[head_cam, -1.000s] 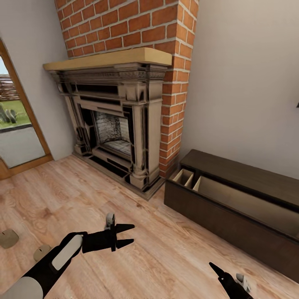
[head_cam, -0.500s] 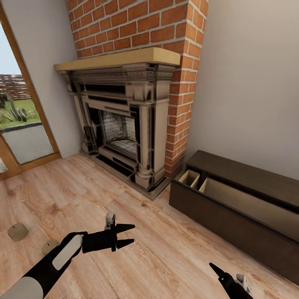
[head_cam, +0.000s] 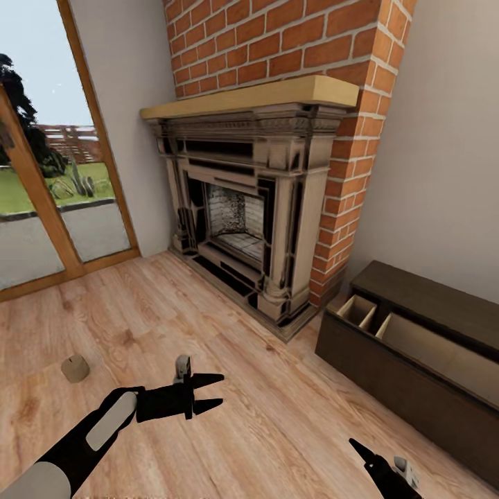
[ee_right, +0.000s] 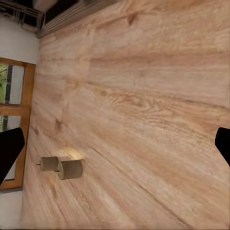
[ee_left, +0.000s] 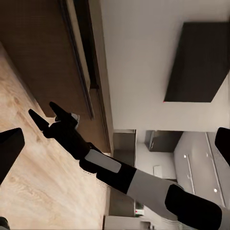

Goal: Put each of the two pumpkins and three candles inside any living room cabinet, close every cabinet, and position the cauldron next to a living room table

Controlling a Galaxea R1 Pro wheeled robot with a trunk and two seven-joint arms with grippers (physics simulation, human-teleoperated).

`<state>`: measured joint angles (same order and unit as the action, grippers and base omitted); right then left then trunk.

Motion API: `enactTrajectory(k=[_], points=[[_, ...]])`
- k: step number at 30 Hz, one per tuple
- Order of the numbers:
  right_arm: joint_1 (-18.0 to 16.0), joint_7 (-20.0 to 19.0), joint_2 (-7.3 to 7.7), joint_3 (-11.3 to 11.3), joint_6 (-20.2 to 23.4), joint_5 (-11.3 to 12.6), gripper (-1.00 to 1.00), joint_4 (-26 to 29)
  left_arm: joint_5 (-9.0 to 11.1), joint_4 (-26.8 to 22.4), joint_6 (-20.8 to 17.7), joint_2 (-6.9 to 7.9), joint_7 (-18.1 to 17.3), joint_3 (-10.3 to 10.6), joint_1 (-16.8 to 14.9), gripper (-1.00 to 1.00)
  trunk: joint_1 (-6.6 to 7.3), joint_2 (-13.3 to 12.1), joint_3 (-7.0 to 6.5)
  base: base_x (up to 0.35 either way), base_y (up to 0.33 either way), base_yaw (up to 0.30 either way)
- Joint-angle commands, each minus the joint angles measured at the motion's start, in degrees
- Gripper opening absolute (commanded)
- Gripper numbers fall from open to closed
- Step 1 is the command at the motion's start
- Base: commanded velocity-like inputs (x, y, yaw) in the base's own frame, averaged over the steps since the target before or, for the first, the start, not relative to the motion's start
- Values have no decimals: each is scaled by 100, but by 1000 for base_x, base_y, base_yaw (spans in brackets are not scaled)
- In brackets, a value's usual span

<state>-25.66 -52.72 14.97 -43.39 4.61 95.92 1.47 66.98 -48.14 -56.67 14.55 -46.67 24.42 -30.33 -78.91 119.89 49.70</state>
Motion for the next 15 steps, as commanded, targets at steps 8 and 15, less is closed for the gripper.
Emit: enactTrajectory(k=[8,15], points=[[-1,-19,1,-29,49,59,100,2,17,4,-20,3,-17,14,-6,100,1,2,5,4,6,291],[-1,-19,-2,-29,48,59,100,2,17,5,-20,4,-16,11,-6,100,1,2,5,0,0,291]])
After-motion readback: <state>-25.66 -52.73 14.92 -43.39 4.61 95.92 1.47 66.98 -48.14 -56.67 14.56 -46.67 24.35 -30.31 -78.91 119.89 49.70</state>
